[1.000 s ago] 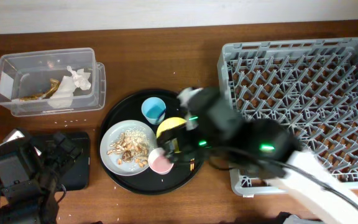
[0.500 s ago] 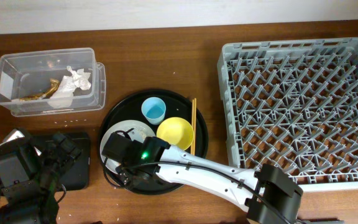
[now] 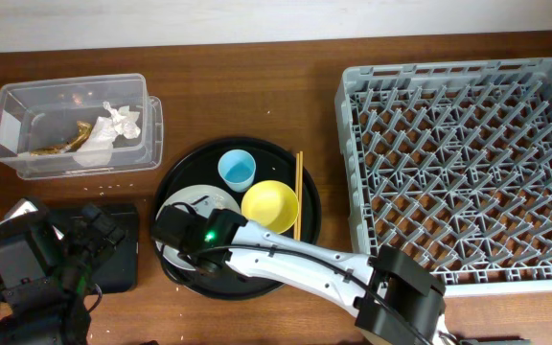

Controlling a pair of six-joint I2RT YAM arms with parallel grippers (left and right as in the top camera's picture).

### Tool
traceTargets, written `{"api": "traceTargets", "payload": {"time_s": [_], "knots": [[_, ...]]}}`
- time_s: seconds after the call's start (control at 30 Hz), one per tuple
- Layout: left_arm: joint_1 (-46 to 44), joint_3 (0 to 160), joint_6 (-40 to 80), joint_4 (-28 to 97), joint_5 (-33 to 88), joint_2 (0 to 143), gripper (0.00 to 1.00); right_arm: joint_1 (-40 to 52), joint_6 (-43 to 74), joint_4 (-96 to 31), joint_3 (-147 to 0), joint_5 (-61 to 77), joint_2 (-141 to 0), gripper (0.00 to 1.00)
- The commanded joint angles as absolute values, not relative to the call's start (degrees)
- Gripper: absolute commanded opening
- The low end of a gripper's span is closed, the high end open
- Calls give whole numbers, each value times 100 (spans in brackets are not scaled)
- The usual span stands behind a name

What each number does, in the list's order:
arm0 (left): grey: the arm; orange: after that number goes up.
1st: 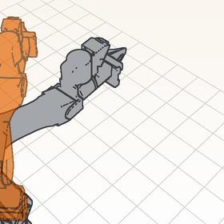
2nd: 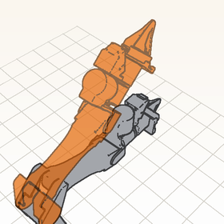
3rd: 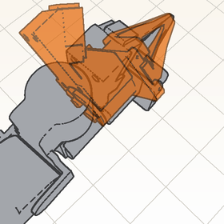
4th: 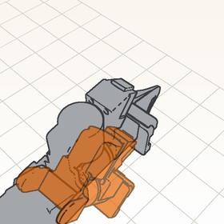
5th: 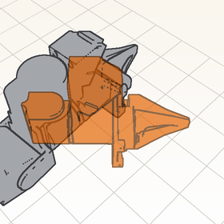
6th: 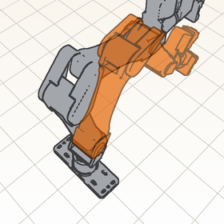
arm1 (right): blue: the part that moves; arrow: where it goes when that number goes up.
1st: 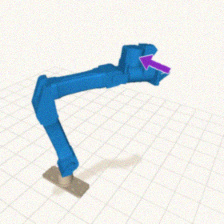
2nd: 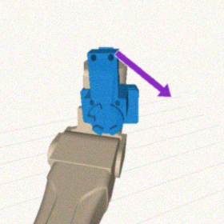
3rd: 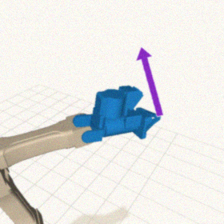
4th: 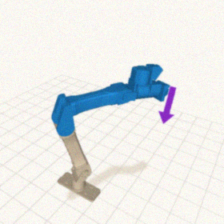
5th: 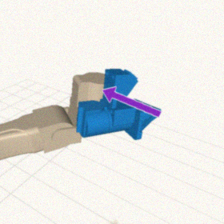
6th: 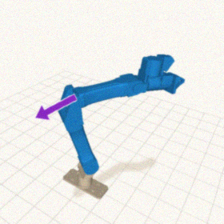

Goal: Sort waste into correct bins and load items into the dishwasher rack
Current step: 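Reach the right gripper to the pink cup and grasp its rim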

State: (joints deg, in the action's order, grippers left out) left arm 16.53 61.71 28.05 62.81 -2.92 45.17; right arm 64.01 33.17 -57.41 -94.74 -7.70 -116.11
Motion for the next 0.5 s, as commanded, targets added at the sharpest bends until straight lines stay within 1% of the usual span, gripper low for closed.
{"api": "traceTargets", "payload": {"time_s": [0.0,0.17,0.2,0.23,0.27,0.3,0.37,0.4,0.47], "knots": [[1664,6176,2773,6267,-255,4512,99,6438,3350,-5861,-9701,-838,-11572,4],[1664,6176,2773,6267,-255,4512,99,6265,3205,-6657,-10460,-801,-11349,4],[1664,6176,2773,6267,-255,4512,99,6250,3148,-6845,-10578,-729,-11349,10],[1664,6176,2773,6267,-255,4512,99,6261,3155,-6971,-10575,-633,-11356,24],[1664,6176,2773,6267,-255,4512,99,6261,3155,-7035,-10575,-510,-11358,32],[1664,6176,2773,6267,-255,4512,99,6261,3153,-7146,-10575,-336,-11358,37],[1664,6176,2773,6267,-255,4512,99,6283,2993,-7273,-10554,211,-11365,41],[1664,6176,2773,6267,-255,4512,99,6401,2593,-7244,-10554,543,-11378,41],[1664,6176,2773,6267,-255,4512,99,6683,3081,-7227,-10427,-360,-11406,41]]}}
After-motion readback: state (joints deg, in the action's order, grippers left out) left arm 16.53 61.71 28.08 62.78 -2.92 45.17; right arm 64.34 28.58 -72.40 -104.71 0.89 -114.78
